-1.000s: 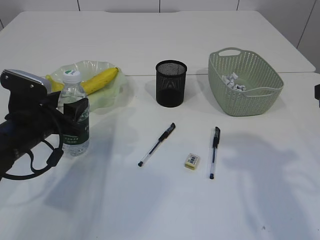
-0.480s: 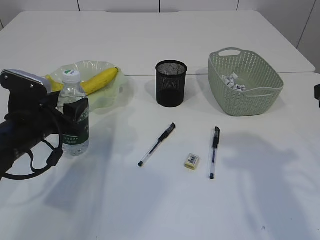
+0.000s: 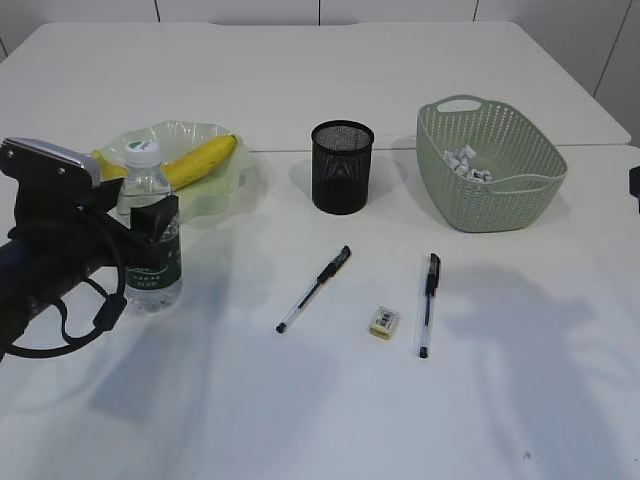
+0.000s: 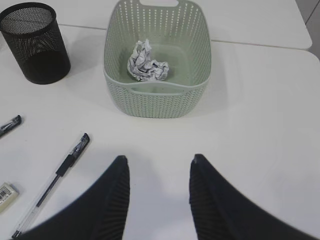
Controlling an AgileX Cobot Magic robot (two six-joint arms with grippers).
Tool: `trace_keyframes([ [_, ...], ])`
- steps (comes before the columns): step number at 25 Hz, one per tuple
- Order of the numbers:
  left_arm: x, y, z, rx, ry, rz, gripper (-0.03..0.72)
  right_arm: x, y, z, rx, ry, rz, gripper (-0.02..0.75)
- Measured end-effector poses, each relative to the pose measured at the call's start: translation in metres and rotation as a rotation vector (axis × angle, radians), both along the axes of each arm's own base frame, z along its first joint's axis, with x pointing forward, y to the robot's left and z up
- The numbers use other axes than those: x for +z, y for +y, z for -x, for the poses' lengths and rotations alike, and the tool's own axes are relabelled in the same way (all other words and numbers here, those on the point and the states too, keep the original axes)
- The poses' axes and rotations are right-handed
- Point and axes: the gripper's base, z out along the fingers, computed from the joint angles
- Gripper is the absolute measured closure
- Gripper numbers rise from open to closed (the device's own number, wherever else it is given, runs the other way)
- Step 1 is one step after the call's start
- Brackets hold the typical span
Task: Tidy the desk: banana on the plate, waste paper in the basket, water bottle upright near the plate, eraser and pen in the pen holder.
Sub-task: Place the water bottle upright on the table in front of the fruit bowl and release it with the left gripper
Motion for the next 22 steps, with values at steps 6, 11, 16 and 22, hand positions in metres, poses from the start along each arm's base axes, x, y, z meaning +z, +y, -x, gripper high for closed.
trace_keyframes([
  [6,0.0023,0.0014,-0.0017,0.022,-0.019,0.013,0.212,0.0,0.0,0.0,0.0,0.0,0.0,0.436],
  [11,0.0039,0.0011,-0.0019,0.019,-0.035,0.017,0.209,0.0,0.0,0.0,0.0,0.0,0.0,0.436],
  [16,0.0039,-0.0026,-0.0007,-0.026,-0.039,0.004,0.209,0.0,0.0,0.0,0.0,0.0,0.0,0.436],
  [22,0.0038,-0.0045,0.0,-0.049,-0.04,0.001,0.203,0.0,0.0,0.0,0.0,0.0,0.0,0.436],
])
